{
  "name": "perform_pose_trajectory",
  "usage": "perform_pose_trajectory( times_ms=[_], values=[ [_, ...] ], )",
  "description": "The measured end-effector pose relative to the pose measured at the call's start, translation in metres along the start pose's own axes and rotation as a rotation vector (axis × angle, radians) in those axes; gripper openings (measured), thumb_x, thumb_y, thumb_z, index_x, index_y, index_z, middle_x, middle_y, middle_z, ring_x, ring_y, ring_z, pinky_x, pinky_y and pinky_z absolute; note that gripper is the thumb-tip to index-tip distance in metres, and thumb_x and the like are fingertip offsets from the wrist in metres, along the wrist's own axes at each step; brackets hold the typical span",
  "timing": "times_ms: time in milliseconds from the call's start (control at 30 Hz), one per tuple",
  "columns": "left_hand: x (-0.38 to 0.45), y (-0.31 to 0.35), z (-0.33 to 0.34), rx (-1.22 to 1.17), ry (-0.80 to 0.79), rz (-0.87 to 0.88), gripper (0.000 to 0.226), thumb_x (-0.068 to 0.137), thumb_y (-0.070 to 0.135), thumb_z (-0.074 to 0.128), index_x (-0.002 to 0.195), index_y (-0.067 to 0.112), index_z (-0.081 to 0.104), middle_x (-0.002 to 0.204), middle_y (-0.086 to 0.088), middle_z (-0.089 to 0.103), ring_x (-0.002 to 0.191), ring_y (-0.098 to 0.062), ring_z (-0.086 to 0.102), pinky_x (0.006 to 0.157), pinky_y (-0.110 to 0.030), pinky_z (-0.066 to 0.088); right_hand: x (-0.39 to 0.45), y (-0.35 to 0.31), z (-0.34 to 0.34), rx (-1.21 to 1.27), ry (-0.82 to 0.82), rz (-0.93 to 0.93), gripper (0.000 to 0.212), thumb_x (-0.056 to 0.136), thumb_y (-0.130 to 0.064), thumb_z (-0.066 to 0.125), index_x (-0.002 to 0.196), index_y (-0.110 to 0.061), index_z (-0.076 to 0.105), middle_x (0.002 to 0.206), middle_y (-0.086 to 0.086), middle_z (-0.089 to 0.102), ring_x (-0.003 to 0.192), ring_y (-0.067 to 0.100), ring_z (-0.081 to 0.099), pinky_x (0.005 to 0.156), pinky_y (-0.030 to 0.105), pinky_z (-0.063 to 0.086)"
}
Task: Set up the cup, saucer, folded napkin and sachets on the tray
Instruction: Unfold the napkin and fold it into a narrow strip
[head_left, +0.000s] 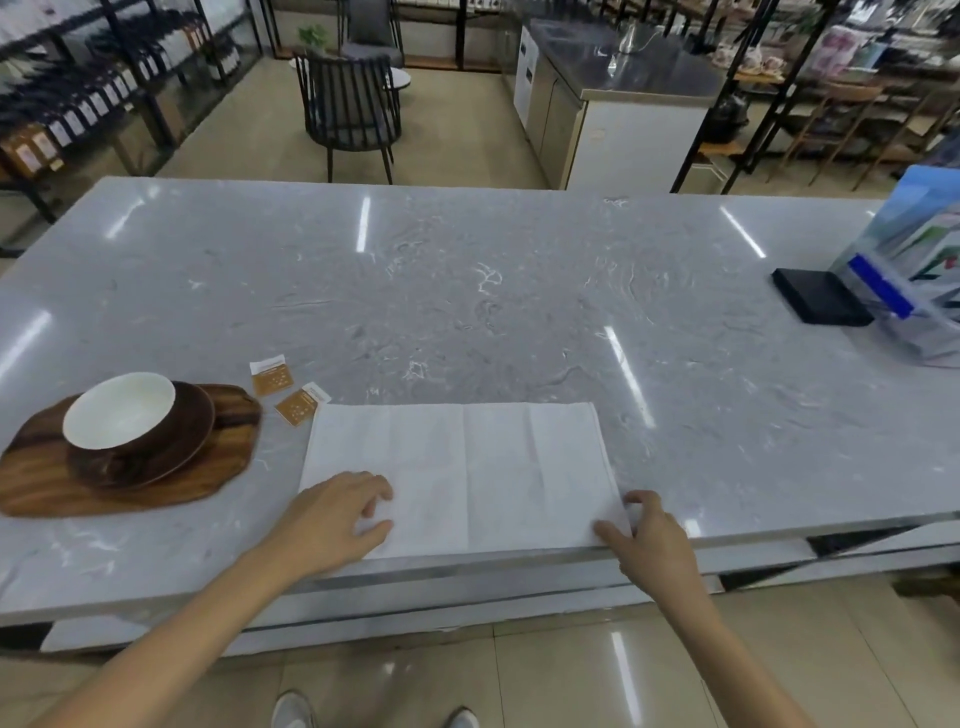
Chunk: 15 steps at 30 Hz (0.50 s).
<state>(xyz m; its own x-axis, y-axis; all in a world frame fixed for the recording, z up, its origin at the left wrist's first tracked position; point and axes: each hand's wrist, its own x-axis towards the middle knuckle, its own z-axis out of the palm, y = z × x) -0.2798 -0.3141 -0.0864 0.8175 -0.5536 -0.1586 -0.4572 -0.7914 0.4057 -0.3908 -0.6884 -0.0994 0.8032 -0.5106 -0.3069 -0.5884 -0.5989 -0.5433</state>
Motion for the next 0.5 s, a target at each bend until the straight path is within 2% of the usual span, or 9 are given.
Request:
perform_pose_trajectory(
  times_ms=[67, 133, 233, 333, 433, 500],
  values=[
    [0.014, 0.009, -0.008, 0.062, -0.087, 0.03, 0.013, 0.092, 0.043, 0.055, 0.1, 0.035, 0.061, 0.084, 0.017, 0.061, 0.082, -0.005, 0.056, 0.072, -0.024, 0.049, -0.003, 0.002, 0.003, 0.156, 0.036, 0.064, 0.057, 0.085, -0.034, 0.078, 0.13, -0.017, 0.046, 0.104, 0.012, 0.07, 0.087, 0.027, 0.069, 0.075, 0.041, 0.058],
    [0.036, 0.028, -0.01, 0.102, -0.105, 0.11, 0.015, 0.094, 0.037, 0.051, 0.096, 0.03, 0.064, 0.088, 0.017, 0.061, 0.086, -0.008, 0.056, 0.072, -0.025, 0.048, -0.007, 0.005, 0.005, 0.275, 0.094, 0.094, 0.06, 0.083, -0.025, 0.081, 0.132, -0.013, 0.048, 0.11, 0.011, 0.071, 0.086, 0.022, 0.068, 0.064, 0.032, 0.053],
    [0.078, 0.076, -0.003, 0.1, -0.082, 0.276, 0.024, 0.099, 0.03, 0.049, 0.118, 0.027, 0.063, 0.113, 0.008, 0.063, 0.106, -0.015, 0.056, 0.08, -0.03, 0.048, -0.011, 0.004, 0.008, 0.373, 0.187, 0.099, 0.063, 0.081, -0.016, 0.082, 0.135, -0.014, 0.048, 0.117, 0.01, 0.066, 0.08, 0.009, 0.063, 0.065, 0.026, 0.047],
    [0.121, 0.141, 0.011, 0.231, -0.145, 0.489, 0.043, 0.099, 0.012, 0.048, 0.139, 0.027, 0.051, 0.136, 0.001, 0.054, 0.119, -0.021, 0.048, 0.084, -0.041, 0.052, -0.017, -0.001, 0.011, 0.418, 0.252, 0.091, 0.063, 0.083, -0.014, 0.08, 0.136, -0.016, 0.045, 0.115, 0.005, 0.063, 0.079, 0.0, 0.062, 0.061, 0.019, 0.046],
    [0.153, 0.195, 0.022, 0.374, -0.267, 0.693, 0.066, 0.089, -0.003, 0.049, 0.144, 0.033, 0.046, 0.148, 0.003, 0.046, 0.127, -0.023, 0.041, 0.088, -0.042, 0.052, -0.023, 0.0, 0.013, 0.53, 0.234, 0.148, 0.061, 0.084, -0.017, 0.078, 0.135, -0.017, 0.046, 0.095, -0.009, 0.064, 0.08, 0.002, 0.063, 0.061, 0.019, 0.047],
    [0.169, 0.218, 0.026, 0.452, -0.365, 0.774, 0.067, 0.082, -0.002, 0.052, 0.138, 0.034, 0.052, 0.149, 0.004, 0.044, 0.133, -0.024, 0.035, 0.094, -0.041, 0.048, -0.025, 0.005, 0.012, 0.55, 0.218, 0.167, 0.062, 0.083, -0.02, 0.079, 0.135, -0.019, 0.044, 0.091, -0.011, 0.064, 0.08, 0.003, 0.064, 0.062, 0.02, 0.048]
  ],
)
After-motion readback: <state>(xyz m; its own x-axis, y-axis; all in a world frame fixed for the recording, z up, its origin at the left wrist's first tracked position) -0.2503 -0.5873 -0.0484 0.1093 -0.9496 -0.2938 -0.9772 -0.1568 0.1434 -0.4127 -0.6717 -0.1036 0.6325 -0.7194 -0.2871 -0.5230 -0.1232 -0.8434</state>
